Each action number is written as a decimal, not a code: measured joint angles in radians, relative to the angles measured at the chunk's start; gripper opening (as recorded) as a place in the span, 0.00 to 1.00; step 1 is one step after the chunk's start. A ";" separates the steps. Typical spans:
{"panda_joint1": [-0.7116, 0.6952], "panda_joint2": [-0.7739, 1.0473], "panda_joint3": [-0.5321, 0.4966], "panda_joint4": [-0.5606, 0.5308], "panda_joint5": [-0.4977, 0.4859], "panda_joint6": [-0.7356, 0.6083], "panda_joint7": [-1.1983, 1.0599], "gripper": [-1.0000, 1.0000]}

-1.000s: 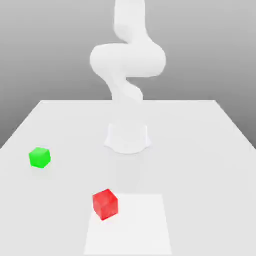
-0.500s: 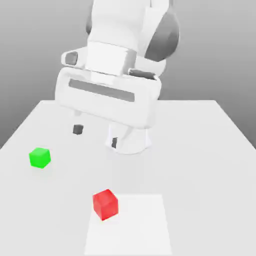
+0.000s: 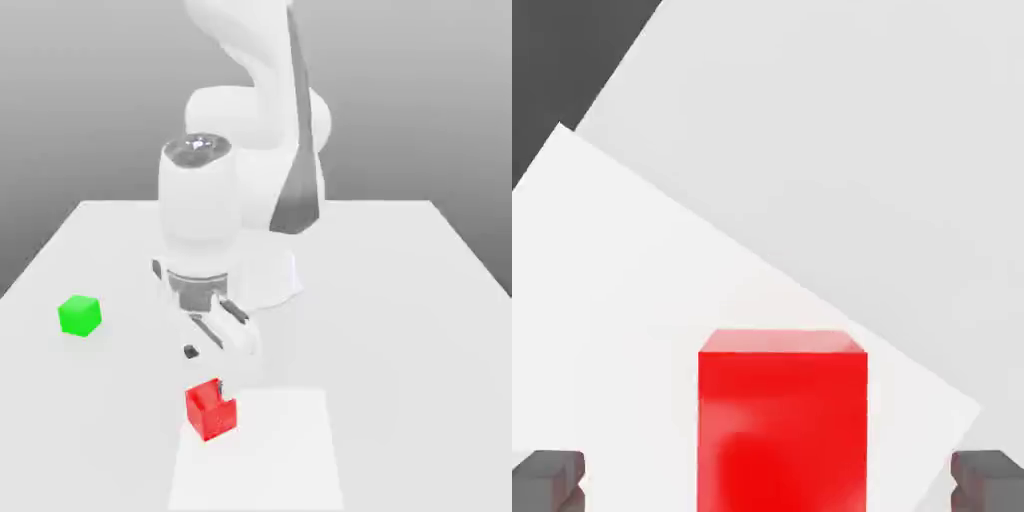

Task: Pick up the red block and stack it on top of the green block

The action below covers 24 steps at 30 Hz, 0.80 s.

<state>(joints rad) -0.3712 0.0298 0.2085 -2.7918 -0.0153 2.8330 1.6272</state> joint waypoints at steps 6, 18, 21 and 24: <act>0.011 0.086 -0.026 0.017 -0.057 0.072 0.044 0.50; 0.074 0.206 -0.110 0.022 -0.142 0.175 0.101 0.00; 0.070 0.198 -0.105 0.023 -0.138 0.168 0.100 0.00; 0.050 0.150 -0.075 0.022 -0.098 0.128 0.074 0.00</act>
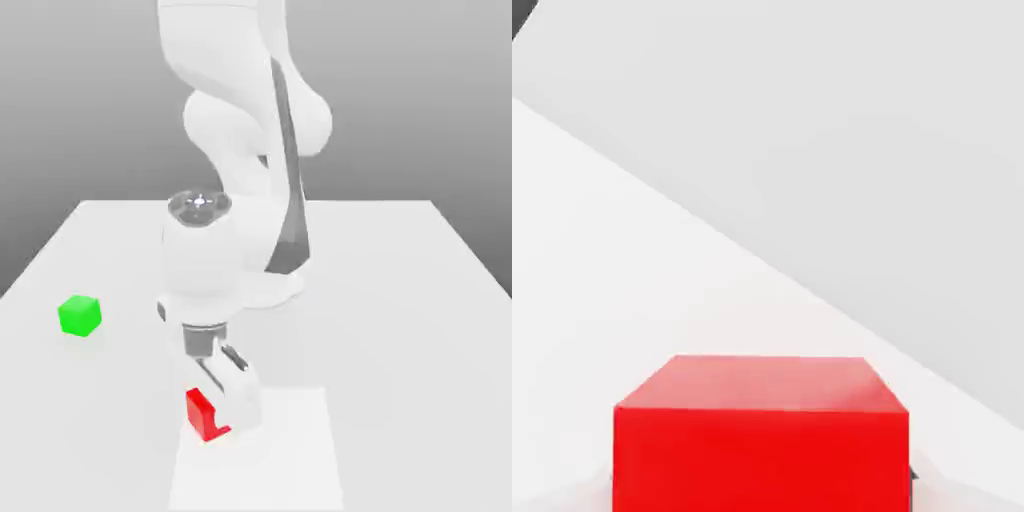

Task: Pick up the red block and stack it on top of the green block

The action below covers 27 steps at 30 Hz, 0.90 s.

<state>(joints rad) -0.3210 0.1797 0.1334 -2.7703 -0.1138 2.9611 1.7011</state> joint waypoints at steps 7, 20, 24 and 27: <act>-0.018 -0.111 0.039 -0.013 0.082 -0.094 -0.059 0.00; -0.130 -0.226 -0.043 -0.056 0.017 -0.187 -0.123 0.00; -0.199 -0.252 -0.082 -0.066 -0.032 -0.203 -0.156 0.00; -0.241 -0.273 -0.117 -0.073 -0.061 -0.215 -0.186 0.00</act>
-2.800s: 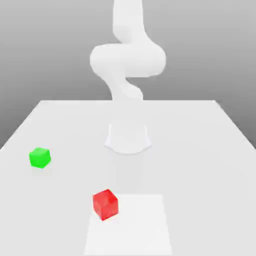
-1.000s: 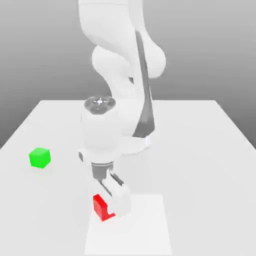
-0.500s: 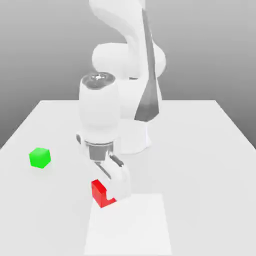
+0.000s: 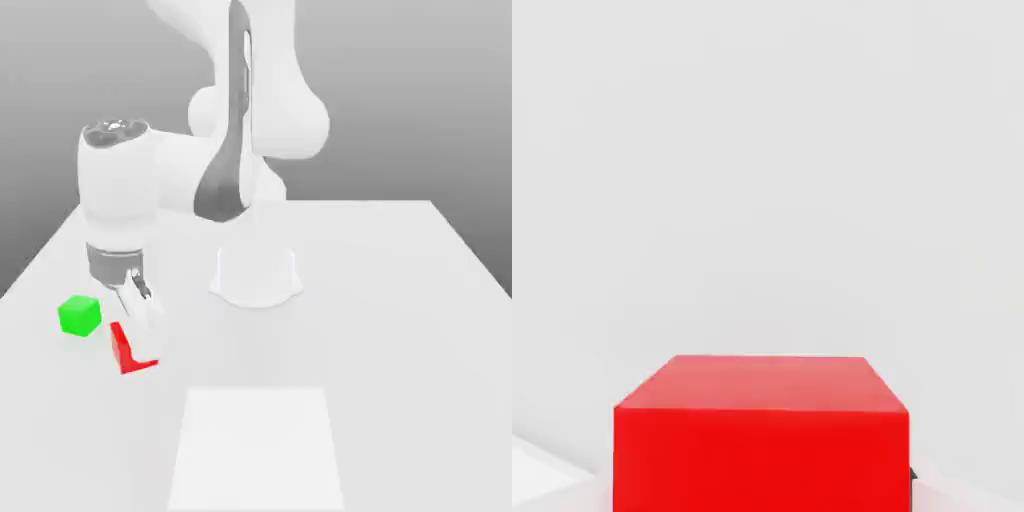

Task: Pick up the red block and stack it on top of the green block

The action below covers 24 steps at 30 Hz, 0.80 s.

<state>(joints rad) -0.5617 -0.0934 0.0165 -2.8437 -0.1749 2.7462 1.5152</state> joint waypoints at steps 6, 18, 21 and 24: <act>-0.079 -0.044 -0.082 -0.016 -0.042 -0.022 -0.072 0.00; -0.226 -0.128 -0.251 -0.051 -0.063 -0.060 -0.258 0.00; -0.256 -0.146 -0.297 -0.060 -0.058 -0.068 -0.312 0.00; -0.282 -0.162 -0.346 -0.070 -0.051 -0.075 -0.367 0.00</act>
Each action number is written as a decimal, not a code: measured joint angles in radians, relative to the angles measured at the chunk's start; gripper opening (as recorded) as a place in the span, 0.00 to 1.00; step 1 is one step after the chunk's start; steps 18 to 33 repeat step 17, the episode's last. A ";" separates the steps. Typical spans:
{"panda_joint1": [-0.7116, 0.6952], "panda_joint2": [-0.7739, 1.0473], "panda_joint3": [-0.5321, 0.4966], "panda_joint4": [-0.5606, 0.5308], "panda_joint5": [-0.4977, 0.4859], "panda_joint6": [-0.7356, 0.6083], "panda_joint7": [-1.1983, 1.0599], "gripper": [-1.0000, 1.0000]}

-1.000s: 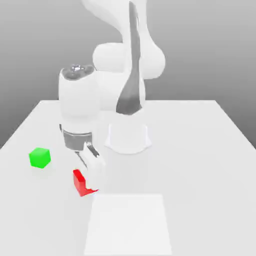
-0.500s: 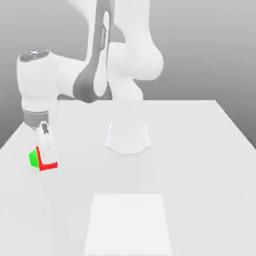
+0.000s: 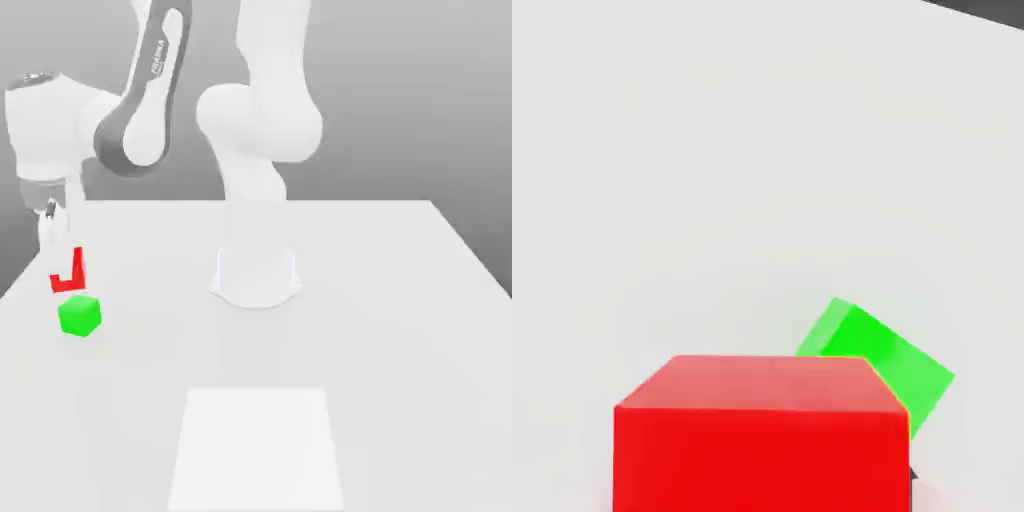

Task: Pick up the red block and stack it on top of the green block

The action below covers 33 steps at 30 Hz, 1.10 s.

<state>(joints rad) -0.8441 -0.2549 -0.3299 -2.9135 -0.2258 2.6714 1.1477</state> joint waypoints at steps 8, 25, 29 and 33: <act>0.082 0.098 -0.105 -0.005 0.201 0.080 -0.189 0.00; 0.142 0.271 -0.114 0.001 0.367 0.241 -0.304 0.00; 0.142 0.271 -0.114 0.001 0.367 0.241 -0.304 0.00; 0.142 0.271 -0.114 0.001 0.367 0.241 -0.304 0.00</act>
